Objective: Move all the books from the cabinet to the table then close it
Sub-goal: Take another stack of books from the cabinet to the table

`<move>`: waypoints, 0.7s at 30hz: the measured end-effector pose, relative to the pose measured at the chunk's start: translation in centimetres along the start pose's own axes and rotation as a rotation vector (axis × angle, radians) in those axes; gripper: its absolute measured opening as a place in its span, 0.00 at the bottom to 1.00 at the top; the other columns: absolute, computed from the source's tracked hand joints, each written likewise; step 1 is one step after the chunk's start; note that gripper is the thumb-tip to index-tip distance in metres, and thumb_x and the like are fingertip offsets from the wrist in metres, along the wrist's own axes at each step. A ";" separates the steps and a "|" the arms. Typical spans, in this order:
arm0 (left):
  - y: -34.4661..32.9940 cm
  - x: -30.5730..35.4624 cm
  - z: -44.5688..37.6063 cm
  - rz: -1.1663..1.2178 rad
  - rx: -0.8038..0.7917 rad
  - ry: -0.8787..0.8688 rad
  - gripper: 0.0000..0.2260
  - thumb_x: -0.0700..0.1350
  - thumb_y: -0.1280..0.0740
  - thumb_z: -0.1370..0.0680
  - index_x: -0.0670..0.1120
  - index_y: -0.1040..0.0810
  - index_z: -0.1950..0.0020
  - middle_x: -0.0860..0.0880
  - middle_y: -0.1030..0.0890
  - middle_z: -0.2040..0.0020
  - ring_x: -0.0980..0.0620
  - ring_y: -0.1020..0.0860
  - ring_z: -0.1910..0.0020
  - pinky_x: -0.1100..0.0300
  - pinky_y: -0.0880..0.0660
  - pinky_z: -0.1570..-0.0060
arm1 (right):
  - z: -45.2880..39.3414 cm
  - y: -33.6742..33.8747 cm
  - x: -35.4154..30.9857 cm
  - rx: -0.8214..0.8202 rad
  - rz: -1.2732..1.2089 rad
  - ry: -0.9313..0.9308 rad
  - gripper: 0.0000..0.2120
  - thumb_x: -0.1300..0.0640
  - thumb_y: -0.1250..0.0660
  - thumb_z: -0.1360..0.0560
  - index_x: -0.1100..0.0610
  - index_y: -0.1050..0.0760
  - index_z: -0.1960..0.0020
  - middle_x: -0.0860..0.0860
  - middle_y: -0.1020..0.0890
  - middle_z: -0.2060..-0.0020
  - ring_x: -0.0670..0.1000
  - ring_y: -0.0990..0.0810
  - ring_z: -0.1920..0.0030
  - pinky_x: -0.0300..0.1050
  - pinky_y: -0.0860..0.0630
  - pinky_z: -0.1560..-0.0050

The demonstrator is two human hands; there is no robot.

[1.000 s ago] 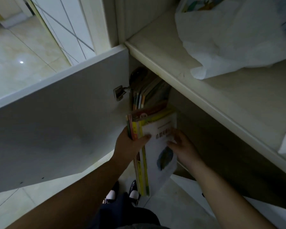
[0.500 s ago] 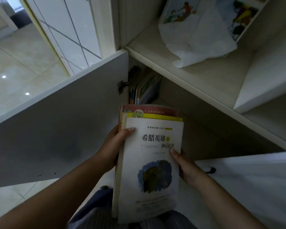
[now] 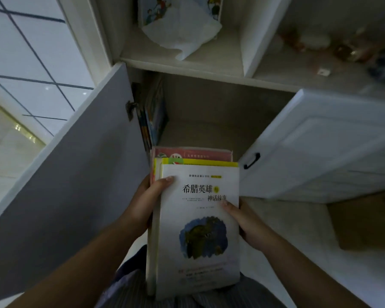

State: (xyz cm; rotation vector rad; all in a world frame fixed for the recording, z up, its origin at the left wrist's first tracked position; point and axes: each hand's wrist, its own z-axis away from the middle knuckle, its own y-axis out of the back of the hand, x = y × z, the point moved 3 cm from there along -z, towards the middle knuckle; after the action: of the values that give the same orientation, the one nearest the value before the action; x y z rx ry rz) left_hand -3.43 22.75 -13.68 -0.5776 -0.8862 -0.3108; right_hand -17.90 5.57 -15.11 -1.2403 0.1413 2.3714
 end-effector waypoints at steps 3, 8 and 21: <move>-0.2 -1.3 0.7 -0.013 -0.023 0.054 0.22 0.50 0.30 0.29 0.51 0.27 0.36 0.44 0.16 0.46 0.43 0.17 0.50 0.48 0.19 0.53 | 2.6 0.0 1.7 0.058 -0.048 -0.031 0.24 0.48 0.33 0.35 0.49 0.27 0.39 0.48 0.18 0.47 0.49 0.18 0.48 0.46 0.20 0.49; -3.8 -4.4 1.8 -0.170 -0.150 0.157 0.27 0.53 0.27 0.32 0.50 0.28 0.34 0.43 0.17 0.44 0.42 0.17 0.48 0.44 0.21 0.47 | 9.5 1.6 5.7 0.253 -0.216 -0.012 0.19 0.51 0.30 0.35 0.49 0.23 0.43 0.51 0.15 0.49 0.53 0.16 0.49 0.51 0.19 0.49; -23.1 -19.0 12.3 -0.716 -0.724 0.281 0.38 0.58 0.20 0.40 0.52 0.30 0.34 0.48 0.19 0.41 0.47 0.17 0.49 0.46 0.19 0.52 | 31.8 8.8 22.0 0.871 -0.365 -0.061 0.44 0.30 0.28 0.43 0.50 0.34 0.35 0.51 0.17 0.46 0.53 0.15 0.53 0.56 0.18 0.53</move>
State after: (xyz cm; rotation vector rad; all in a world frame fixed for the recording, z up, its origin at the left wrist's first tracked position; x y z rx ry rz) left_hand -33.87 11.82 -14.82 -0.8367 -0.6647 -1.3666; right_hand -56.49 14.77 -15.06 -0.6852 0.7621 1.7032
